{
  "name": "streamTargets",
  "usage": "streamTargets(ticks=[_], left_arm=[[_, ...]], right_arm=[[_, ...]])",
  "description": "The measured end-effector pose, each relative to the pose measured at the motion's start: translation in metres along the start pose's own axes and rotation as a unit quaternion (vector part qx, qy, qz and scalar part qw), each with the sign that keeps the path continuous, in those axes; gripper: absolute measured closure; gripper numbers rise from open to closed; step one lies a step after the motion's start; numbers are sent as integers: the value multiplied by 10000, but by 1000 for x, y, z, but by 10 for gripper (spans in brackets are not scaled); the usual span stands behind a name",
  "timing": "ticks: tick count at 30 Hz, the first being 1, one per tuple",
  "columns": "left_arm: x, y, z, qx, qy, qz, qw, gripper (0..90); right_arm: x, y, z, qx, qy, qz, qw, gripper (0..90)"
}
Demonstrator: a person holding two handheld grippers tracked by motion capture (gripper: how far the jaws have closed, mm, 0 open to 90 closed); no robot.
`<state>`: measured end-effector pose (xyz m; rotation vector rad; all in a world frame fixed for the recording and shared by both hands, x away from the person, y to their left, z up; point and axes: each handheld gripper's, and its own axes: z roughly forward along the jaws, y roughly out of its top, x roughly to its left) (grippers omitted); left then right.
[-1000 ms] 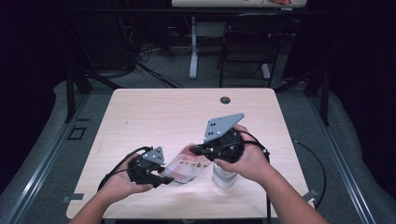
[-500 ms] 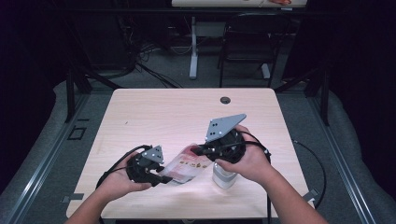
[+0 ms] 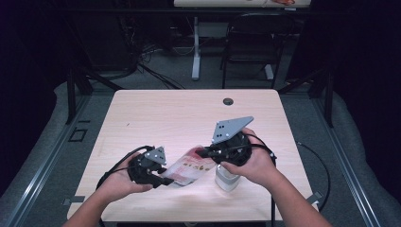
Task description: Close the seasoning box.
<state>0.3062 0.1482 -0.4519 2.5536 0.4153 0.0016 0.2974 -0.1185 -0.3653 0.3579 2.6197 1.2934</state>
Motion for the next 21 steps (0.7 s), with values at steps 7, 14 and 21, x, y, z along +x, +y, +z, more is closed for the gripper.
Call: streamTargets(ticks=[7,14,21], left_arm=[[1,4,-7,65,99,44,9999,671],[2,7,-13,40,115,55,9999,676],[3,10,-17,148,128,90,9998,679]], right_arm=[[-3,-5,-3,-43,-34,75,10000,899],[-7,-9,-7,-101,-57,175,9998,899],[-8,-14,-8,-99,-81,202,9997,899]])
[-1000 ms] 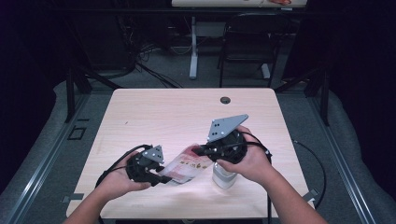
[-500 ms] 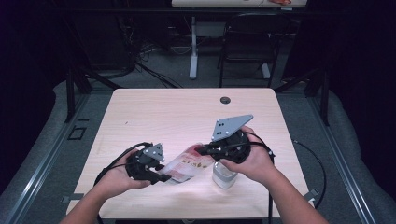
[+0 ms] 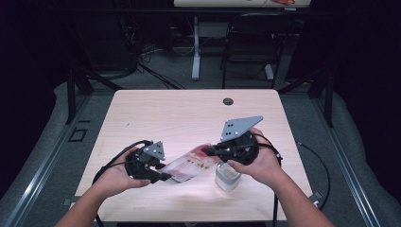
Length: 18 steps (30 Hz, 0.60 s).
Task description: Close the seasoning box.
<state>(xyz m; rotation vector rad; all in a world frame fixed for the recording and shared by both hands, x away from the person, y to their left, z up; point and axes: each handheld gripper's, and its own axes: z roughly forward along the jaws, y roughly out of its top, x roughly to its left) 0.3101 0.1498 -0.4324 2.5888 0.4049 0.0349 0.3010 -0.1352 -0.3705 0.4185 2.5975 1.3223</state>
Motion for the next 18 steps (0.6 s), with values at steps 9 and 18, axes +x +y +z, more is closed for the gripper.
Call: streamTargets(ticks=[9,18], left_arm=[[1,2,-4,39,41,42,10000,685],[2,6,-7,119,29,110,9999,689]], right_arm=[[-2,-6,-1,-14,-24,63,10000,899],[-3,-13,-2,-24,-75,118,9999,898]])
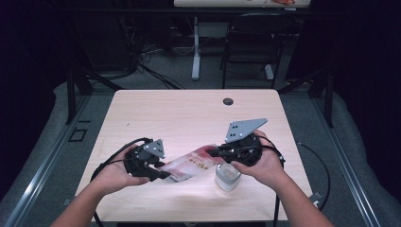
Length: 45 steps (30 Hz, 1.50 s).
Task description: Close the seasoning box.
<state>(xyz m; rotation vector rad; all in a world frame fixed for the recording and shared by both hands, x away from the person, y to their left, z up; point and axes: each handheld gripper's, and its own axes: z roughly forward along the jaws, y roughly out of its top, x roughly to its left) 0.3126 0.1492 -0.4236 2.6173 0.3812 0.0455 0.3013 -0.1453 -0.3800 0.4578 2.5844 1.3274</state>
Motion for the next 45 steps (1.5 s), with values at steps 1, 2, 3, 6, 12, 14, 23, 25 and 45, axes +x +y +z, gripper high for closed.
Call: streamTargets(ticks=[1,2,3,6,12,14,23,25,45], left_arm=[[0,0,0,-3,-4,-12,10000,690],[0,1,0,-6,-8,-13,10000,690],[0,1,-1,-2,-14,-11,10000,691],[0,4,-2,29,19,21,10000,692],[1,8,-4,60,16,55,10000,695],[1,9,-5,66,16,63,10000,697],[1,11,-12,73,49,85,9999,705],[2,12,-13,76,53,102,9999,707],[3,18,-17,130,42,169,9998,720]], right_arm=[[0,-1,0,-7,-2,-2,10000,899],[-1,-2,0,-9,-11,10,10000,899],[-1,-4,-1,-13,-12,25,10000,899],[-1,-7,-2,-13,-42,42,10000,899],[-3,-11,-3,-42,-73,94,9999,899],[-4,-12,-4,-43,-81,104,9999,899],[-5,-15,-5,-84,-121,155,9998,899],[-5,-15,-5,-84,-111,155,9998,899],[-10,-27,-6,-256,-109,335,9990,898]])
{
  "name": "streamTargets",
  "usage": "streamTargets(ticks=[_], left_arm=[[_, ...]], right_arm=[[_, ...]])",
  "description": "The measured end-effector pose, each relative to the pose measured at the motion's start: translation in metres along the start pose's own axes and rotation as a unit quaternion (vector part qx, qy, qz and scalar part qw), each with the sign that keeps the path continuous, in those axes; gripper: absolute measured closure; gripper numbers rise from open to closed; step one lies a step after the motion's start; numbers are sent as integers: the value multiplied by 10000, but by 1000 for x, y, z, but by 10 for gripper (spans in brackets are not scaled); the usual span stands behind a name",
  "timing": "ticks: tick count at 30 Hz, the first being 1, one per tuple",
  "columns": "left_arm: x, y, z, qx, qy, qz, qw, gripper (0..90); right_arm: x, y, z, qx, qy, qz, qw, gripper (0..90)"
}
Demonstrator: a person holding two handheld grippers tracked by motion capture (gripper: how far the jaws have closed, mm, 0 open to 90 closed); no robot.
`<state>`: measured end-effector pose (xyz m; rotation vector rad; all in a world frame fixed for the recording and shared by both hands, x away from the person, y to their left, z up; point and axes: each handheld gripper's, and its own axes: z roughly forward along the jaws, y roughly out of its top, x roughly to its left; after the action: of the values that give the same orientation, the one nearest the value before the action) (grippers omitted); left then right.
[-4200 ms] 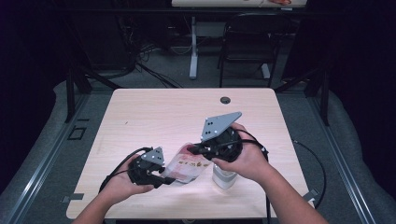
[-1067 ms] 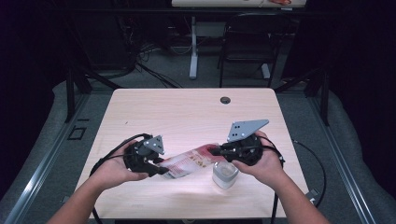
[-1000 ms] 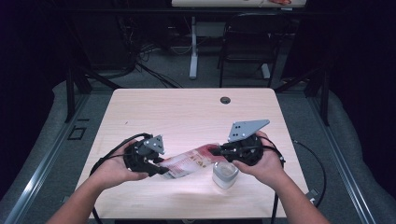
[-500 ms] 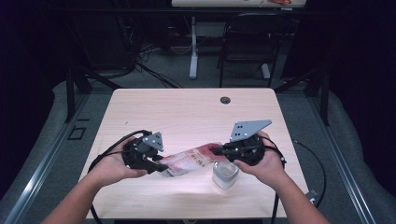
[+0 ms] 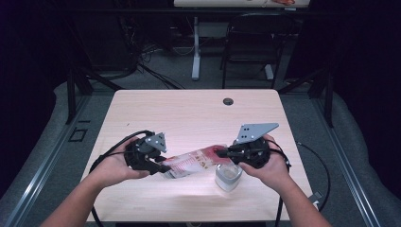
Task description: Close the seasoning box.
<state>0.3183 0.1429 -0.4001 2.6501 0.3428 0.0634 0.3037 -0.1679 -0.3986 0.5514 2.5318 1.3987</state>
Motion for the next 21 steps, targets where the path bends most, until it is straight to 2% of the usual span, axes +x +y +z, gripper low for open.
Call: streamTargets(ticks=[21], left_arm=[[0,8,-6,-4,13,24,10000,733]], right_arm=[[-5,-14,0,-63,-37,133,9999,897]])
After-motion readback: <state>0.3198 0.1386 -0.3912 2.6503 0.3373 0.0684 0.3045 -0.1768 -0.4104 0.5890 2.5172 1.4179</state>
